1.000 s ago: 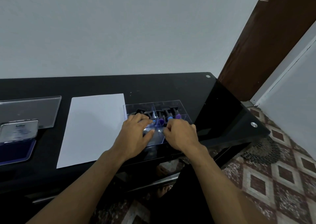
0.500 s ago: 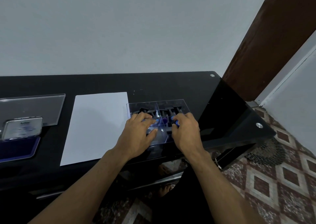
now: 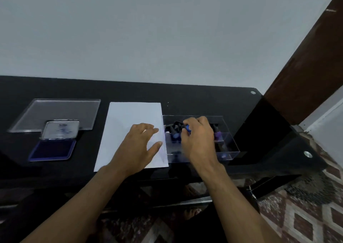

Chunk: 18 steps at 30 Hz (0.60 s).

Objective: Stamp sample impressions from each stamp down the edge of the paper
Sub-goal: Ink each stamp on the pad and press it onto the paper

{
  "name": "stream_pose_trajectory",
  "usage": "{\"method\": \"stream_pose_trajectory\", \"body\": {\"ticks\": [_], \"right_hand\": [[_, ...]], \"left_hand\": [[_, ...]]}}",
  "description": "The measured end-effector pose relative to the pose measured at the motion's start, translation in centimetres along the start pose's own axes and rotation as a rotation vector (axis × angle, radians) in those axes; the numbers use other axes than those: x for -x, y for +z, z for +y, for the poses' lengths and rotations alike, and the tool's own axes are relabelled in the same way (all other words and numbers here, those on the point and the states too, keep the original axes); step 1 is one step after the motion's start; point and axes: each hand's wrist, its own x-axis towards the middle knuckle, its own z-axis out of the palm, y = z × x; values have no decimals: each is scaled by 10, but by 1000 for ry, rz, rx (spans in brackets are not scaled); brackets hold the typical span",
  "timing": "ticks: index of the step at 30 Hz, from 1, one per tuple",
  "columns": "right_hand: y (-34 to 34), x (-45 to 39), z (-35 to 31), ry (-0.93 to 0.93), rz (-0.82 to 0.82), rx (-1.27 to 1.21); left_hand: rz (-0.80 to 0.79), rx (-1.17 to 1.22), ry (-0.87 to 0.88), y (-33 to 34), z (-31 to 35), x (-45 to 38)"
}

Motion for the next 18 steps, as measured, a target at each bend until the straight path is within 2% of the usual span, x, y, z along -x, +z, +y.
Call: {"method": "stream_pose_trajectory", "body": {"ticks": [7,15,18], "right_hand": [[58,4,-80,-157,-130,-80],[118,22,-164,-278,-410,-159],[136,25,-192,-327,-464,-151]], "left_hand": [[55,-103,-162,-63,-81,55],[102,-218,-381,-118,-158,115],[110,-232,-435,-130,-183,132]]}}
